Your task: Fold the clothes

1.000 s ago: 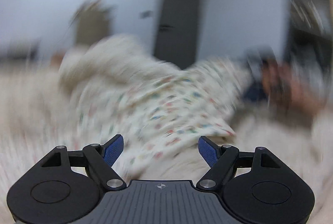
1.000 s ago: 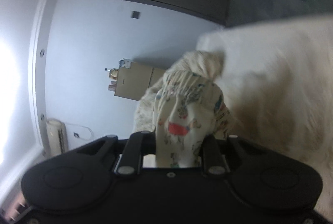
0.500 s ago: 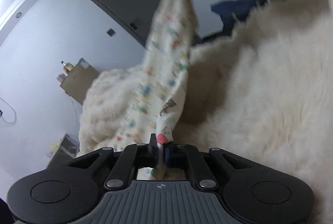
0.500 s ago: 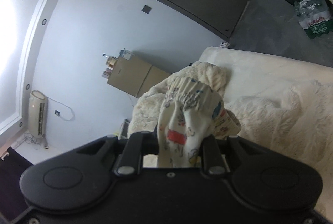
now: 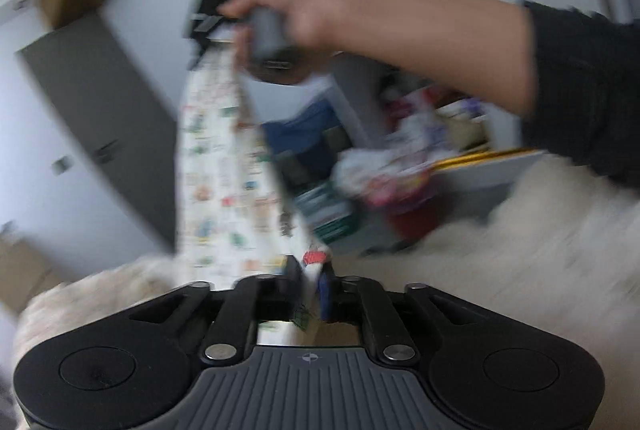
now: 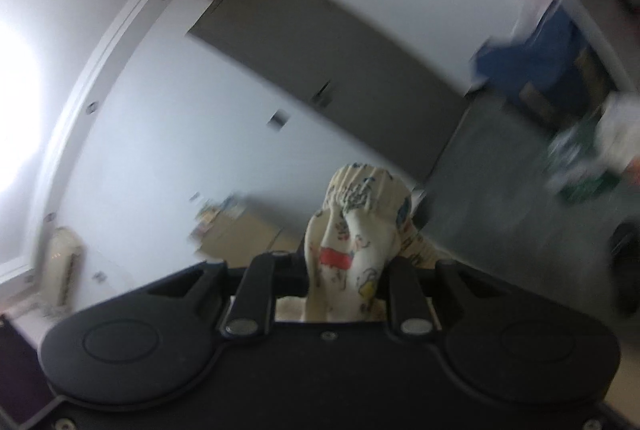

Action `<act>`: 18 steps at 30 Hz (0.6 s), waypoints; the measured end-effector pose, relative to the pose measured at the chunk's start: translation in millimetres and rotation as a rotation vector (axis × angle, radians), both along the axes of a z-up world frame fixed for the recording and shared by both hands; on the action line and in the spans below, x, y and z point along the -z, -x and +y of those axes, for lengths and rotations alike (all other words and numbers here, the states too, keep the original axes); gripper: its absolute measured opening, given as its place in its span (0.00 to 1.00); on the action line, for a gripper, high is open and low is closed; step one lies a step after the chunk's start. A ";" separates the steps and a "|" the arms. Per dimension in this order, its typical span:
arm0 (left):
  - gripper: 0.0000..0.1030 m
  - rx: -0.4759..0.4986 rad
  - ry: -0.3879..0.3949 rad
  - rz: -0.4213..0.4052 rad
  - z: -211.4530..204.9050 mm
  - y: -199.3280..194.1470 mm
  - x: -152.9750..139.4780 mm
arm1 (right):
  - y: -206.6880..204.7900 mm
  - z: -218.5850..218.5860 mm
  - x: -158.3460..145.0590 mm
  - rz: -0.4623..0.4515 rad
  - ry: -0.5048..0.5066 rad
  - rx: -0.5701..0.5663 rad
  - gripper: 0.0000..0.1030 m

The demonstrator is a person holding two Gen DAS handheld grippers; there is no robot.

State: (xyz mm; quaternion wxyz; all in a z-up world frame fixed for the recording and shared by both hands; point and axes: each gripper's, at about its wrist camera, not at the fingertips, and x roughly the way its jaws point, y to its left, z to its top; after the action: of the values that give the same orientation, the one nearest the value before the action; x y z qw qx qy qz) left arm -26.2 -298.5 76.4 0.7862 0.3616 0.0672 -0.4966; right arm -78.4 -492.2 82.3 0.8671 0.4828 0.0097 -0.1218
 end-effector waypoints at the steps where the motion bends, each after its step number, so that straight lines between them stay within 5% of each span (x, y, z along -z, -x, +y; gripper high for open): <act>1: 0.36 0.016 0.015 0.008 -4.9 6.1 1.3 | 13.3 -15.3 -2.1 0.000 -0.002 0.035 0.16; 3: 0.52 -0.006 0.070 0.005 4.5 9.3 -4.7 | 31.7 -36.0 -8.8 0.002 0.014 0.084 0.16; 5: 0.58 -0.089 0.169 0.046 33.2 -6.3 -20.9 | 45.2 -50.5 -16.4 0.006 0.036 0.139 0.15; 9: 0.73 -0.311 0.401 0.247 131.1 -68.4 -59.2 | 50.7 -43.9 -43.7 0.059 0.215 0.188 0.16; 14: 0.79 -0.687 0.565 0.305 285.3 -136.4 -74.0 | 4.7 47.8 -77.2 0.205 0.618 0.066 0.16; 18: 0.79 -0.807 0.693 0.467 376.9 -163.2 -56.5 | -25.5 155.9 -91.7 0.229 0.910 -0.043 0.16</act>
State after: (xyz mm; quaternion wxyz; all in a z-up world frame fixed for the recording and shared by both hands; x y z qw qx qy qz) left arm 137.0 78.4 132.9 0.9502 -0.0902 0.2046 -0.2171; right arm -53.0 -336.3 174.0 0.9864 0.0367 0.0611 -0.1481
